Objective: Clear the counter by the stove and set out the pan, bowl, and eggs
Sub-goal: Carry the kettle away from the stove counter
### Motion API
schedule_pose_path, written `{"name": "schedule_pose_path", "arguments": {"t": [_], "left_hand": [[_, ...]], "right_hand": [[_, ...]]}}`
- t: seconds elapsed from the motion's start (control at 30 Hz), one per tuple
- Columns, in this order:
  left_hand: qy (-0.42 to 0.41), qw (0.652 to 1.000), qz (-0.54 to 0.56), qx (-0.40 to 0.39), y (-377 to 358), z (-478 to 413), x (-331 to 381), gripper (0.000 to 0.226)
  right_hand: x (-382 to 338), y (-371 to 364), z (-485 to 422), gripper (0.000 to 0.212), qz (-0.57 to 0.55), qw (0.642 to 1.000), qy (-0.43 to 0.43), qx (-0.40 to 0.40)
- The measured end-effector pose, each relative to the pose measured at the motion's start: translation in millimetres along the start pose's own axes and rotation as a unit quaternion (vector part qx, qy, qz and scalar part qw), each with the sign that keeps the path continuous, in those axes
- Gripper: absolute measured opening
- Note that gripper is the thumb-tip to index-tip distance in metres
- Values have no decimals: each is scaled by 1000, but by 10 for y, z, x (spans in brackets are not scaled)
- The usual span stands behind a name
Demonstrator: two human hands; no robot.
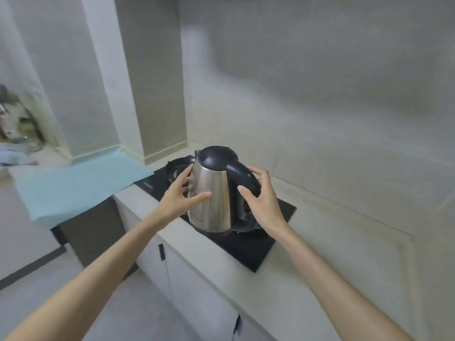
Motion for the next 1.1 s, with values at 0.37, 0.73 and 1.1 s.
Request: {"name": "schedule_pose_path", "arguments": {"t": [0.37,0.73,1.1], "left_hand": [[78,966,-59,238,2750,540,-628,85],[132,912,-115,371,5393,1153,-1192,86],[162,855,-147,469,7233,1282,-1690,85]], "right_hand": [[-783,-2618,663,36,-110,965,12,-237],[-1637,-5258,1809,35,-168,905,14,-391],[-2337,-7299,2492,35,-223,846,44,-483]]}}
Point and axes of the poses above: each hand's wrist, its own z-axis away from the middle knuckle, its own y-axis out of the back of the hand, x = y × z, the point moved 1 cm from there along -z, towards the middle knuckle, and after that the axes turned 15 degrees about x, right-handed, at the moved point
